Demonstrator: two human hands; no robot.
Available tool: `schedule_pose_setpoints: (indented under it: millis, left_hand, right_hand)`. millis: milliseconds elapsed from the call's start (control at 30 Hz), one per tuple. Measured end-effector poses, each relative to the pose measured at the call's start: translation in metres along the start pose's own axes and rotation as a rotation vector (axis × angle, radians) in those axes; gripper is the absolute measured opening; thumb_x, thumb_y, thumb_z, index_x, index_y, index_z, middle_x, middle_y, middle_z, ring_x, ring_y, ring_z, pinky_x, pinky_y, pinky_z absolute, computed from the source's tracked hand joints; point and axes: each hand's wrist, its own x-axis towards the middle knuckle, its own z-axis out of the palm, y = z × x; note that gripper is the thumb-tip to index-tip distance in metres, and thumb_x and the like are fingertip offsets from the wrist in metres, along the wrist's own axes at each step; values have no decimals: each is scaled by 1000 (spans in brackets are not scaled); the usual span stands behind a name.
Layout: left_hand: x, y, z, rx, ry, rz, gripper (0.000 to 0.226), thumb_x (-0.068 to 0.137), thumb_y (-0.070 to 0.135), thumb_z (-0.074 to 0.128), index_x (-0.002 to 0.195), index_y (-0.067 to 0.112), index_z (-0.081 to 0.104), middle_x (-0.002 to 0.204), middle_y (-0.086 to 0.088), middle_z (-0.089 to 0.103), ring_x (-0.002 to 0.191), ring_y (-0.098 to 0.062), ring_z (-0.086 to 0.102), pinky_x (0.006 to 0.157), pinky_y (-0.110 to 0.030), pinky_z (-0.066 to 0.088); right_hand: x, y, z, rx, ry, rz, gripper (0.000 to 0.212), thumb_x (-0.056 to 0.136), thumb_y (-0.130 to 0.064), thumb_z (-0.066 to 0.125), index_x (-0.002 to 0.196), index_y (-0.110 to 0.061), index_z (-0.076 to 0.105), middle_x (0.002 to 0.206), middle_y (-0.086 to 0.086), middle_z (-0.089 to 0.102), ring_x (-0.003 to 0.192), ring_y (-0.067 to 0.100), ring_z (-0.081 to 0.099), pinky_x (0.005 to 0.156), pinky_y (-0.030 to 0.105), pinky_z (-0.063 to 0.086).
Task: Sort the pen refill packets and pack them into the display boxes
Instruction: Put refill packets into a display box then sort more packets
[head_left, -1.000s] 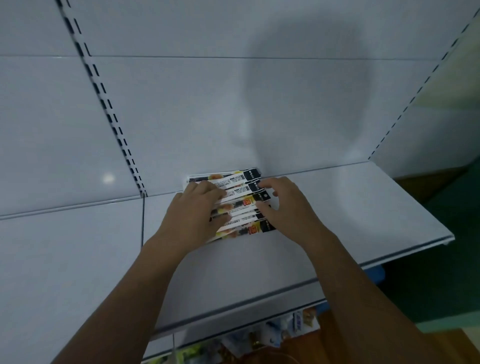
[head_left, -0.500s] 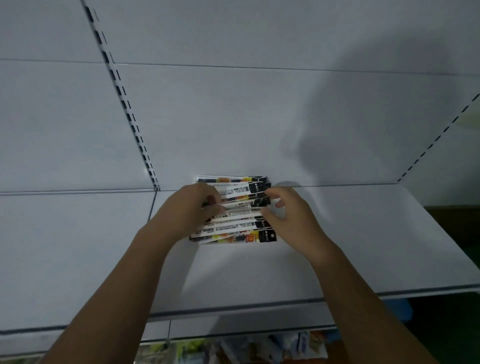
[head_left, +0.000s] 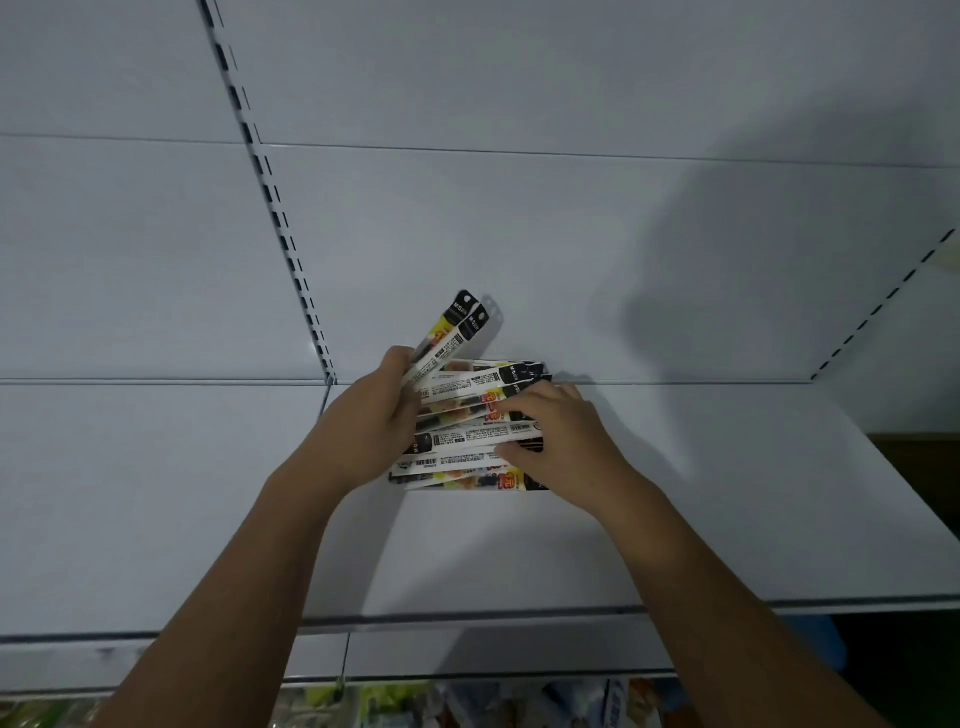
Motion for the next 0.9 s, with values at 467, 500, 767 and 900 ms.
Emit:
schedule_pose_setpoints:
  millis: [467,500,767,900]
  left_hand:
    - [8,1,-8,-32,89,-61,21,106,47,49,100,27,52,82,9,65,68,-14,64,57,-37,53]
    - [9,3,-10,-53,97,-61,20,106,44,50,101,25,52,82,9,65,67,-12,63,55,-34,49]
    - [16,7,-14,-523,204,-234,21,106,26,49,99,17,67,88,-8,70,69,-19,56,70,-39,49]
    - [17,18,-7,-711,129,-283,20,108,14,45,110,14,65,88,-7,67,71,-20,64,74,-40,58]
  right_hand:
    - [13,5,-1,-160,49,-44,22,107,-34,51,103,-26,70,101,-10,61,98,16,53,93,42,43]
    - [13,5,-3,-160,43,-44,23,107,-34,50,103,-25,70,100,-10,60,97,16,53,93,42,43]
    - [-2,12,-32,31,58,53,23,110,-35,43,105,-25,64,88,-10,66,77,7,62,65,33,50]
    - [-9,13,-38,143,120,103,20,111,-33,44,100,-28,61,89,-11,68,74,7,63,60,28,47]
